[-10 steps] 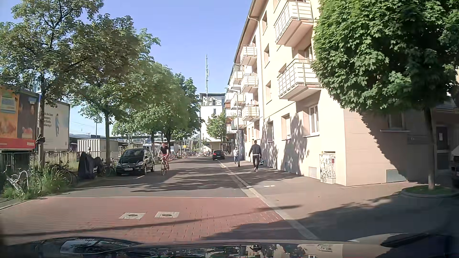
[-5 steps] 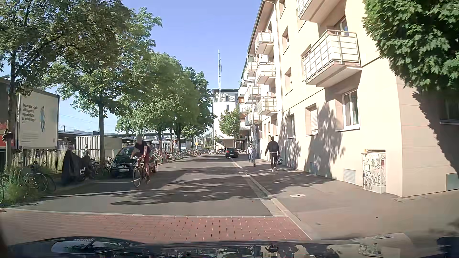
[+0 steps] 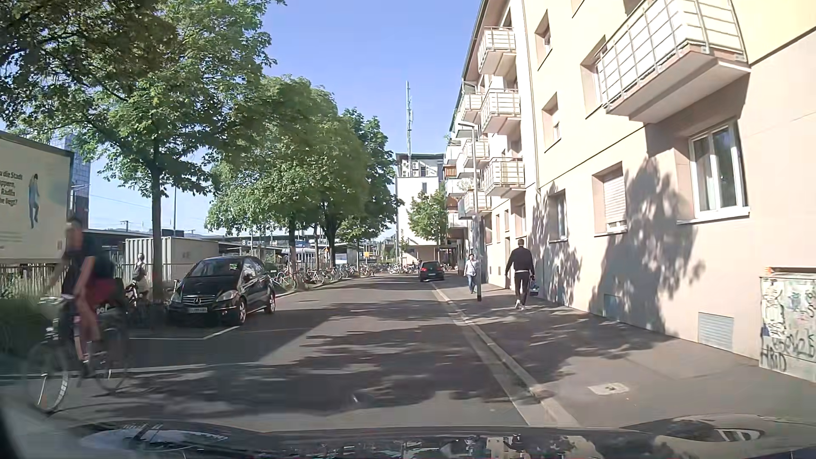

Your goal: Follow the waypoints while adhering to traffic rules and regulations

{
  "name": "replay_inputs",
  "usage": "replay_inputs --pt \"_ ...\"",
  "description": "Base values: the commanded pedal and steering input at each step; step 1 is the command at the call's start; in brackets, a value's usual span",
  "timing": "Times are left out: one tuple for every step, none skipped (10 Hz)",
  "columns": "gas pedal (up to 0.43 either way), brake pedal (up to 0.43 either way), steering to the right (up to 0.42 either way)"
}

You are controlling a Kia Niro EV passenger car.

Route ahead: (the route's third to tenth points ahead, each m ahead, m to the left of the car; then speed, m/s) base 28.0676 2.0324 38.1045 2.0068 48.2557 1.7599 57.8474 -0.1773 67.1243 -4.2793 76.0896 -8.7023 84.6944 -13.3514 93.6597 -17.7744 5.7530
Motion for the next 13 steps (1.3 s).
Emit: replay_inputs --pt "0.098 0.000 -0.048" --pt "0.098 0.000 -0.041" --pt "0.098 0.000 -0.038" --pt "0.098 0.000 -0.034" --pt "0.098 0.000 -0.028" --pt "0.098 0.000 -0.021" --pt "0.098 0.000 -0.013" --pt "0.098 0.000 -0.006" --pt "0.098 0.000 0.000" --pt "0.098 0.000 0.007" --pt "0.098 0.000 0.011" --pt "0.098 0.000 0.011" --pt "0.098 0.000 0.008"
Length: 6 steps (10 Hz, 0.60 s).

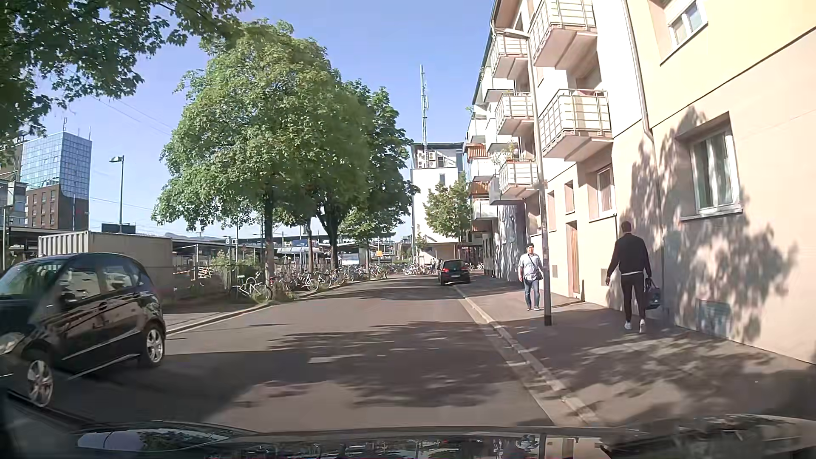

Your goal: Follow the waypoints while adhering to traffic rules and regulations

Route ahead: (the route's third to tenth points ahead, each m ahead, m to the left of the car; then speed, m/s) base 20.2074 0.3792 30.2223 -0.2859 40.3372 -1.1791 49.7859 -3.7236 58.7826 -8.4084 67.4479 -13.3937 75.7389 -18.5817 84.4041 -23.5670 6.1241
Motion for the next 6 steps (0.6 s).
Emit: replay_inputs --pt "0.098 0.000 0.008" --pt "0.098 0.000 0.009" --pt "0.098 0.000 0.009" --pt "0.098 0.000 0.007" --pt "0.098 0.000 0.007" --pt "0.098 0.000 0.007"
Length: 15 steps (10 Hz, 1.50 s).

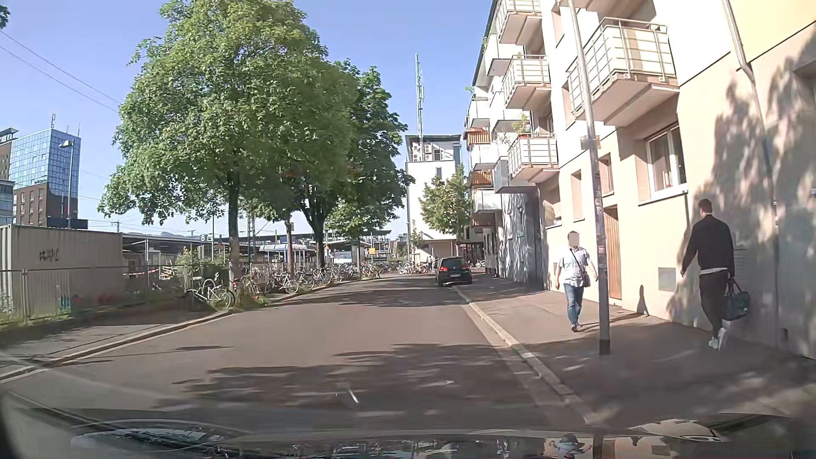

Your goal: Follow the waypoints while adhering to traffic rules and regulations

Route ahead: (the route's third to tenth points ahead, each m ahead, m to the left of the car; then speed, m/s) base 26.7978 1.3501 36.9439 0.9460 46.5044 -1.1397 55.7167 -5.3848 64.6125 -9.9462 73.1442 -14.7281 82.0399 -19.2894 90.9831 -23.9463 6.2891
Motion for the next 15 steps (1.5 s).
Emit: replay_inputs --pt "0.098 0.000 0.006" --pt "0.098 0.000 0.003" --pt "0.098 0.000 0.000" --pt "0.098 0.000 -0.001" --pt "0.098 0.000 -0.001" --pt "0.098 0.000 -0.003" --pt "0.098 0.000 -0.007" --pt "0.098 0.000 -0.011" --pt "0.098 0.000 -0.016" --pt "0.098 0.000 -0.020" --pt "0.098 0.000 -0.024" --pt "0.087 0.000 -0.028" --pt "0.087 0.000 -0.032" --pt "0.087 0.000 -0.037" --pt "0.087 0.000 -0.041"
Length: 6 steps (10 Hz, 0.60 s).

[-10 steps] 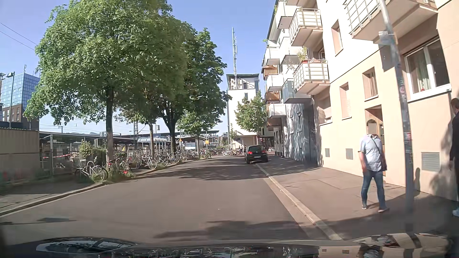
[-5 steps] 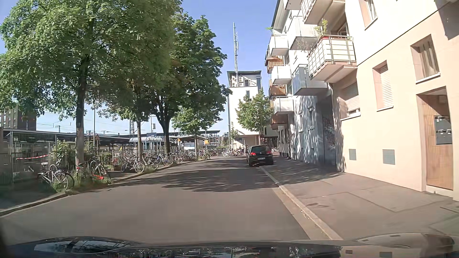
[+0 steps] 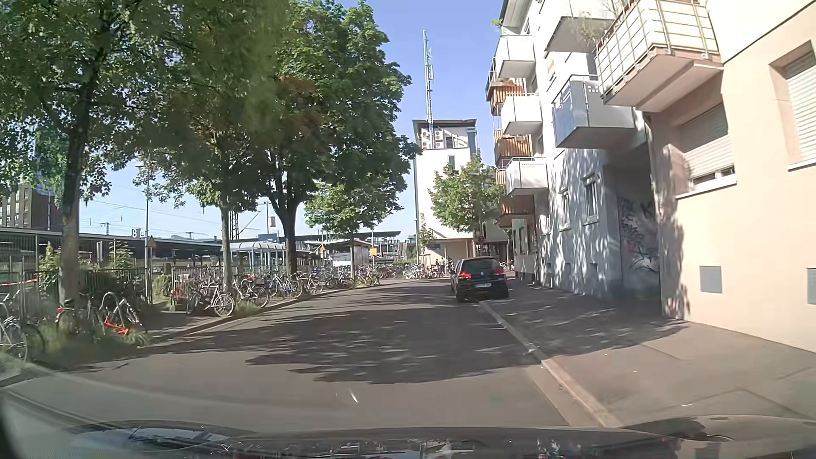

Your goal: Follow the waypoints while adhering to traffic rules and regulations

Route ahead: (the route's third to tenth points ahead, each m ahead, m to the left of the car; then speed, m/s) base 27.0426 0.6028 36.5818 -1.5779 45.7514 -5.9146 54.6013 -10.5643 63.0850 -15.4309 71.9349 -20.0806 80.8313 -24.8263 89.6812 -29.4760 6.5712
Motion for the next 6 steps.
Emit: replay_inputs --pt "0.087 0.000 -0.043" --pt "0.087 0.000 -0.044" --pt "0.079 0.000 -0.045" --pt "0.079 0.000 -0.044" --pt "0.079 0.000 -0.042" --pt "0.079 0.000 -0.038"
